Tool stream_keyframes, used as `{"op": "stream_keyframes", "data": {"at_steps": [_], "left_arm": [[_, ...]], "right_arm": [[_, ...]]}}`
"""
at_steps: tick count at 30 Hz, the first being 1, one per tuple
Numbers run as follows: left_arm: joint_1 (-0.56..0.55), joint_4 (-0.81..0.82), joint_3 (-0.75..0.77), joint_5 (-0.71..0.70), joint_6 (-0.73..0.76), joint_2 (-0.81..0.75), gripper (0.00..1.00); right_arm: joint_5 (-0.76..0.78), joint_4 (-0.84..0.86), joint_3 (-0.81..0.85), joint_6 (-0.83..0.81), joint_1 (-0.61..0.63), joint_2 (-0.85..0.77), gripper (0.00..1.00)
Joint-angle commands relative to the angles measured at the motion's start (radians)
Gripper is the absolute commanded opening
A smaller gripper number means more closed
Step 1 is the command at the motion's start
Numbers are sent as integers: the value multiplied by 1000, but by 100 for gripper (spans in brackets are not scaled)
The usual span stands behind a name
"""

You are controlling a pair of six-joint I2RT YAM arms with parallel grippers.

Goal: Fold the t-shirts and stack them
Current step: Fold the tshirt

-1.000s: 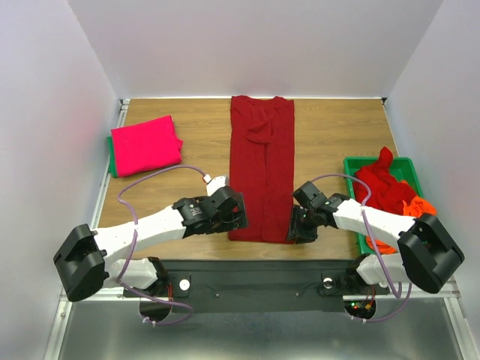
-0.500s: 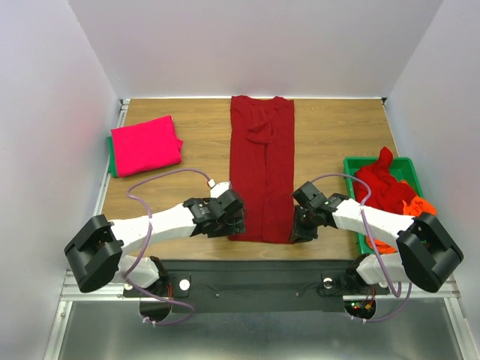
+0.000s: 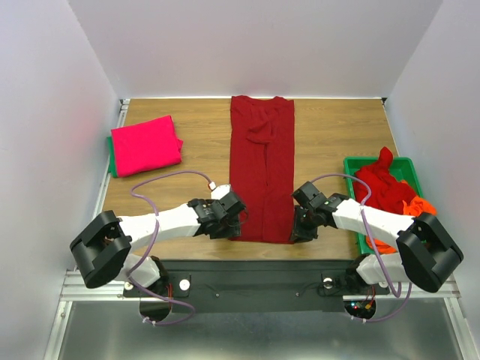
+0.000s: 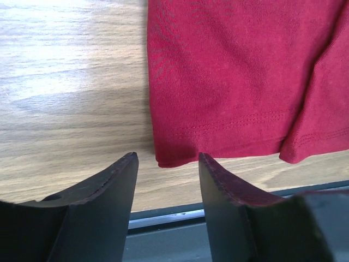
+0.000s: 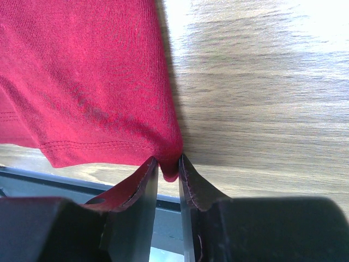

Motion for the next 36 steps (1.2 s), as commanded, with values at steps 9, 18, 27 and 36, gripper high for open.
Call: {"op": "stream_keyframes", "data": {"at_steps": [9,18,27,36], "left_arm": [[-4,22,-22,-14,9,34,53],[4,39,-40,1,10,21,46],[4,70,-33,35,39,54,31],[4,88,-34,61,55,63,0]], "right_arm": [[38,16,12,3,13,8,28],[43,7,10,3,13,2,28],[46,7,18,0,15,11,28],[56,6,56,-43,13,45,6]]}}
